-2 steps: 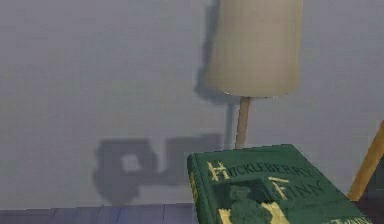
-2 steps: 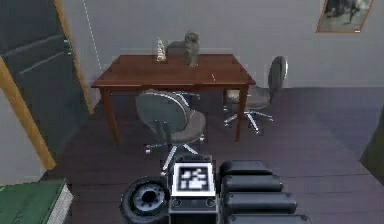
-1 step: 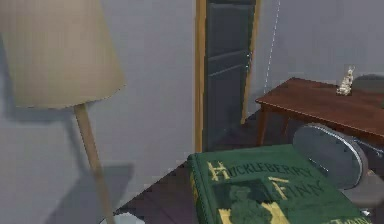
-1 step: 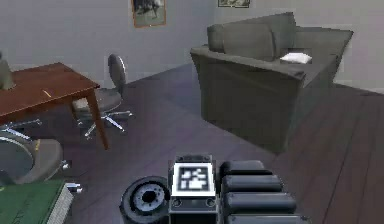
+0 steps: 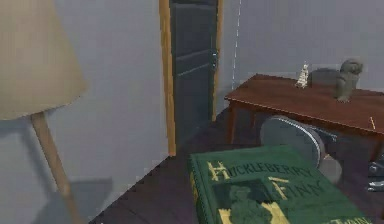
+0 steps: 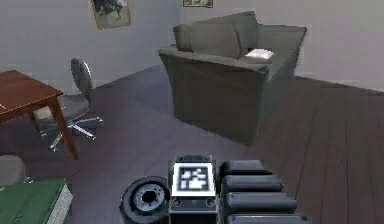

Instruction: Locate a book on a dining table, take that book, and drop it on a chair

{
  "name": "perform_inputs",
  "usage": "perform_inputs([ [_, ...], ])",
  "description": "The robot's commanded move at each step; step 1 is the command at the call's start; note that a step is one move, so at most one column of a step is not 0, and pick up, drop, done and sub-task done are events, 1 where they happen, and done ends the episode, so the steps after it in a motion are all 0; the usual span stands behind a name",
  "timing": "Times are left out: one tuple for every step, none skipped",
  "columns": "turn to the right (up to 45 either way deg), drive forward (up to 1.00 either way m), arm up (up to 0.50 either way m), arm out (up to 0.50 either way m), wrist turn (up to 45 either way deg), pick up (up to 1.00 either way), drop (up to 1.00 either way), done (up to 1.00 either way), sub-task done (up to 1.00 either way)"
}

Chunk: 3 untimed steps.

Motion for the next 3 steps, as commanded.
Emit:
perform_inputs([
  [0.0, 1.00, 0.00, 0.00, 0.0, 0.00, 0.00, 0.00, 0.00],
  [3.0, 0.00, 0.00, 0.00, 0.0, 0.00, 0.00, 0.00, 0.00],
  [0.0, 0.50, 0.00, 0.00, 0.0, 0.00, 0.00, 0.00, 0.00],
])
